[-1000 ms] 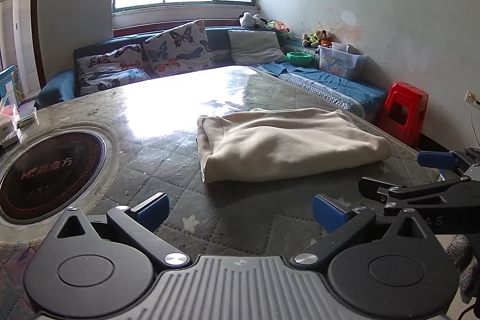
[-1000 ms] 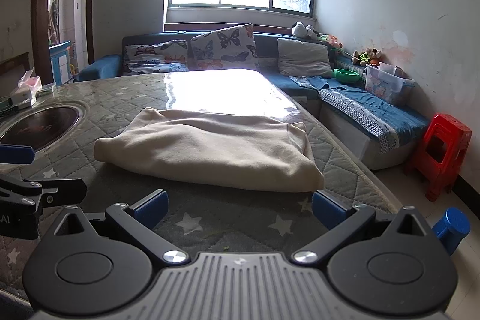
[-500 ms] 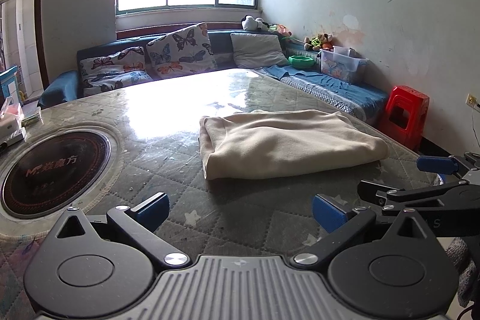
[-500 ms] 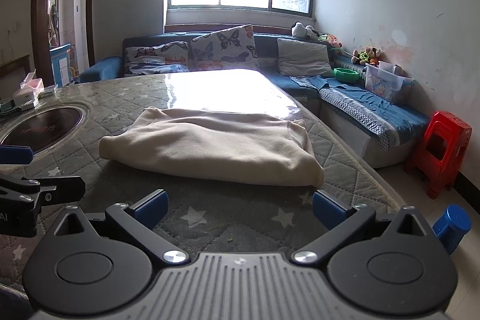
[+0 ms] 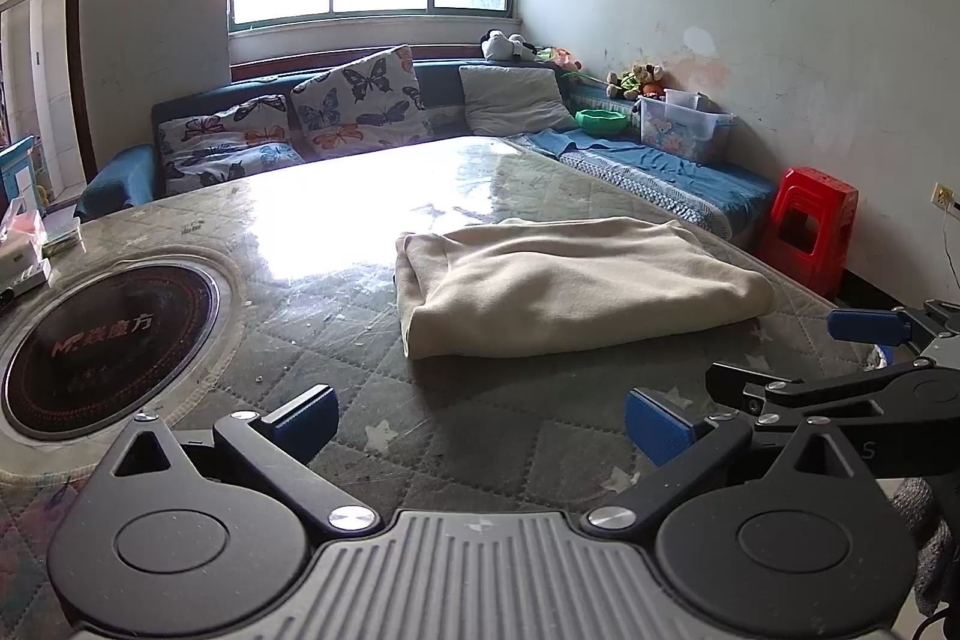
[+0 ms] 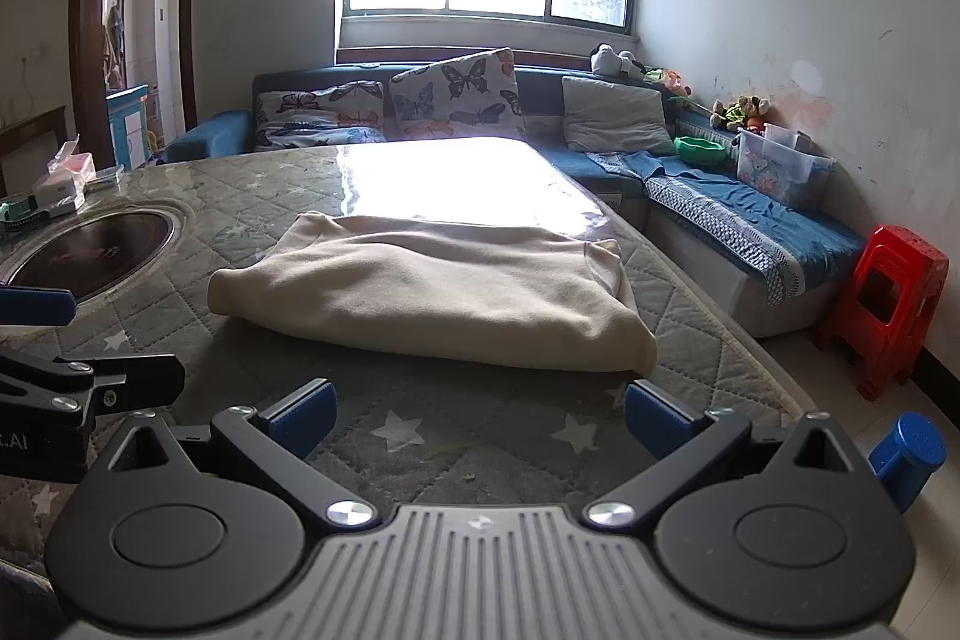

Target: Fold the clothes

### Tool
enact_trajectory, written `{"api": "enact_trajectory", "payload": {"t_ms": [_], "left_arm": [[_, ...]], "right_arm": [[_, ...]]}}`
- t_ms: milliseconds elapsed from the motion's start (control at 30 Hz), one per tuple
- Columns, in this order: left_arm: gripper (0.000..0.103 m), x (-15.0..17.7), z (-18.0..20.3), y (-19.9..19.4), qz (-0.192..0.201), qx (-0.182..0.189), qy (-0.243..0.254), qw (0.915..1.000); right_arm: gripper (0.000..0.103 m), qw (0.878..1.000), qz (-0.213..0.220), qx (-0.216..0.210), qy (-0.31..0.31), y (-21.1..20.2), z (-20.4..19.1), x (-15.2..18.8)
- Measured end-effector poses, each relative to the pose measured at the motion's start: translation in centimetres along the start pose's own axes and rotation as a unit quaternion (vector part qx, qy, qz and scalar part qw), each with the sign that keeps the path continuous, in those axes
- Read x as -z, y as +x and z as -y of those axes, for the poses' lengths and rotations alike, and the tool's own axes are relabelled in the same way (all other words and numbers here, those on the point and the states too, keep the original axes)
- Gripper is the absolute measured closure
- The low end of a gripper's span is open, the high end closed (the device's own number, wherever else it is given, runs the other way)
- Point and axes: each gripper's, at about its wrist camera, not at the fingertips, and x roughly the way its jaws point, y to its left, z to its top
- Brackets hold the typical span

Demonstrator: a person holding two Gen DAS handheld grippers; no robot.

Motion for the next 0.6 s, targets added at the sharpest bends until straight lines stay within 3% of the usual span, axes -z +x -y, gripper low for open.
{"api": "enact_trajectory", "payload": {"t_ms": [600], "left_arm": [[0.000,-0.3,-0.5,2.0,-0.020,0.003,-0.003,0.9998]], "right_arm": [[0.000,1.000,-0.021,-0.004,-0.001,1.8,0.0,-0.2]]}}
